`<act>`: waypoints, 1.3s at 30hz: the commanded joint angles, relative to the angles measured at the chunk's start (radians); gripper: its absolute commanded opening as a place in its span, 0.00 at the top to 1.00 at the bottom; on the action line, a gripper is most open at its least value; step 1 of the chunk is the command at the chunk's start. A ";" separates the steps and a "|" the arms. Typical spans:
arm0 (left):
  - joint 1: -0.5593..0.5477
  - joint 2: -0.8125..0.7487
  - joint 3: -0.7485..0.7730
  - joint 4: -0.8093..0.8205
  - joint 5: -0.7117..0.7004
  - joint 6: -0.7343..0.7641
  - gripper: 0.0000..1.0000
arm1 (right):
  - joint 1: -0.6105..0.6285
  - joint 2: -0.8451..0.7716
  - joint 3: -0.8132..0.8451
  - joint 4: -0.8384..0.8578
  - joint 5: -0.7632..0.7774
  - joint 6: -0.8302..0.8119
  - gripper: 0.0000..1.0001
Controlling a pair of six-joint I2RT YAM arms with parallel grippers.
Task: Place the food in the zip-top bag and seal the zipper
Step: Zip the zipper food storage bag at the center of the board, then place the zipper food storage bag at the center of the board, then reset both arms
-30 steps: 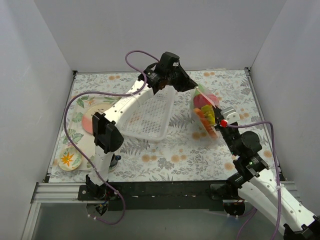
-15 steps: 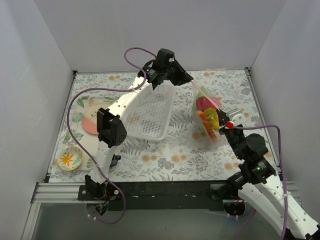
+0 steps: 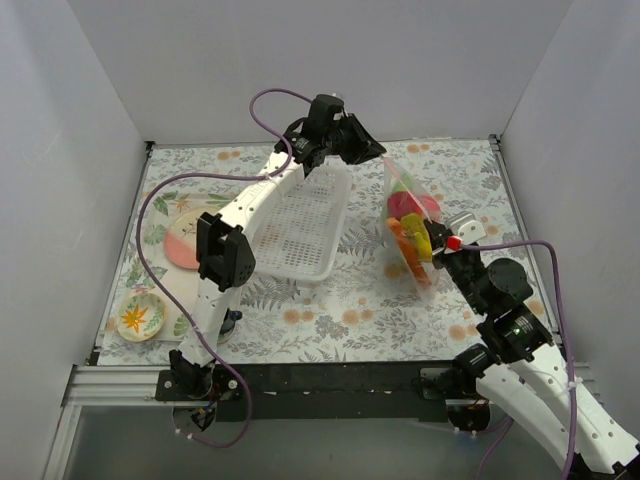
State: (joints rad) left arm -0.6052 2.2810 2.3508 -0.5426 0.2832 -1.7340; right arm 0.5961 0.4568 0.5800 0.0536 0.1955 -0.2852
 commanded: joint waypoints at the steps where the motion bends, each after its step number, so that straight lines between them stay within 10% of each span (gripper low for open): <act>1: 0.059 -0.028 0.005 0.049 -0.012 0.102 0.97 | 0.005 0.011 0.043 0.106 -0.062 0.052 0.99; 8: 0.059 -0.106 -0.107 0.087 0.036 0.215 0.84 | 0.004 0.154 0.069 0.118 -0.223 0.142 0.82; 20: 0.059 -0.212 -0.261 0.099 0.045 0.370 0.74 | 0.004 0.318 0.104 0.230 -0.358 0.359 0.25; 22: 0.059 -0.228 -0.284 0.105 0.050 0.393 0.71 | 0.004 0.342 0.130 0.213 -0.364 0.392 0.02; 36: 0.059 -0.362 -0.459 0.164 0.067 0.455 0.36 | 0.004 0.408 0.334 -0.010 -0.200 0.508 0.01; 39: 0.059 -0.429 -0.514 0.159 0.022 0.467 0.02 | 0.002 0.434 0.379 -0.092 -0.124 0.512 0.01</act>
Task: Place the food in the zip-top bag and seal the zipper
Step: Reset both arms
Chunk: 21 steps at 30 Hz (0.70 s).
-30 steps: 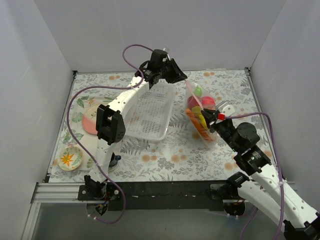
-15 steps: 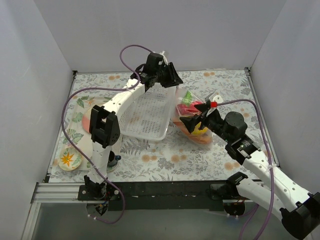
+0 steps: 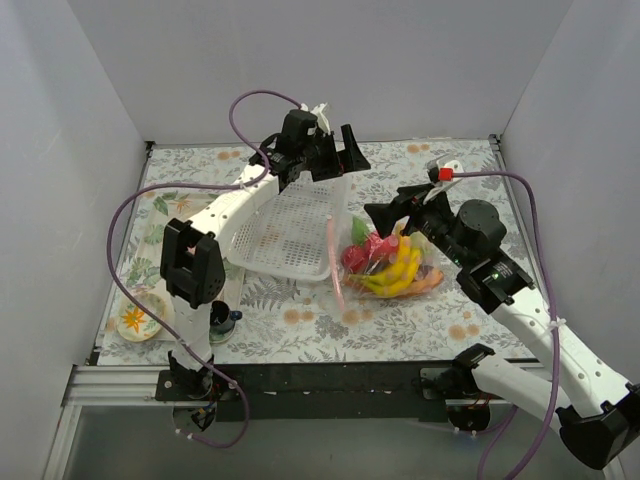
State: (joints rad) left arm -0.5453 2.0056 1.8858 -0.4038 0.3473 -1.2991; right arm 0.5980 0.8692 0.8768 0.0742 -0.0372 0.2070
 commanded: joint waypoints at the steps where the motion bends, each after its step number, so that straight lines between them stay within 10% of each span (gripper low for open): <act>1: -0.001 -0.174 -0.071 0.020 -0.056 0.035 0.02 | -0.003 0.028 0.088 -0.123 0.132 0.029 0.01; 21: -0.001 -0.804 -0.799 0.128 -0.377 0.096 0.02 | -0.014 -0.050 -0.015 -0.228 0.269 0.207 0.02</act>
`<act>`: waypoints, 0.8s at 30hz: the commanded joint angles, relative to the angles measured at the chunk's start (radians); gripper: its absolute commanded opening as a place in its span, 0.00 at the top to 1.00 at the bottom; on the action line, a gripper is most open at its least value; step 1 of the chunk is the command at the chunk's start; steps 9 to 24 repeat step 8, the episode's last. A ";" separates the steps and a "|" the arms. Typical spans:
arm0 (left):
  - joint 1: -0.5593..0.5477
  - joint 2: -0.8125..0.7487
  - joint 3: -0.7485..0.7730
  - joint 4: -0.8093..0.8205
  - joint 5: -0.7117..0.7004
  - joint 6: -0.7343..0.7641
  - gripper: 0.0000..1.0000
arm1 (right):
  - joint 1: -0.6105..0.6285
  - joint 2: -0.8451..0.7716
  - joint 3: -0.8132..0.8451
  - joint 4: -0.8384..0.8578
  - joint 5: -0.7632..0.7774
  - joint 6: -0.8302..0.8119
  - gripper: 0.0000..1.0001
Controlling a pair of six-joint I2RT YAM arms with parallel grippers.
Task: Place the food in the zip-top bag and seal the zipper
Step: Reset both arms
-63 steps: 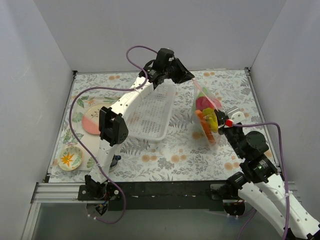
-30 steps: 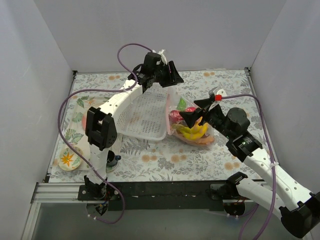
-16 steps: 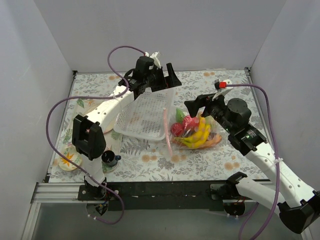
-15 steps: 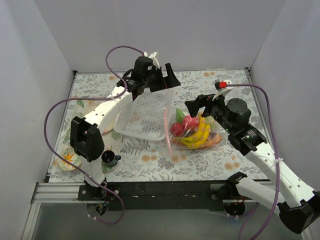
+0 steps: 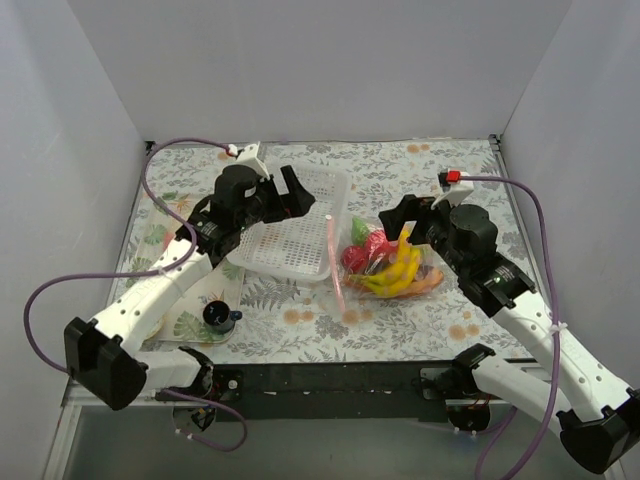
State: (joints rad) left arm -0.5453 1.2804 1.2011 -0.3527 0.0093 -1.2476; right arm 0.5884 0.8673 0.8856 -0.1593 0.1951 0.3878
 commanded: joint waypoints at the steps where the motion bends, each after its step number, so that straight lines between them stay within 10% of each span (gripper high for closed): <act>1: -0.001 -0.105 -0.129 0.089 -0.040 0.043 0.02 | -0.004 -0.062 -0.028 0.004 0.047 0.028 0.01; 24: -0.001 -0.130 -0.159 0.123 -0.064 0.014 0.02 | -0.004 -0.062 -0.033 -0.016 0.060 0.029 0.02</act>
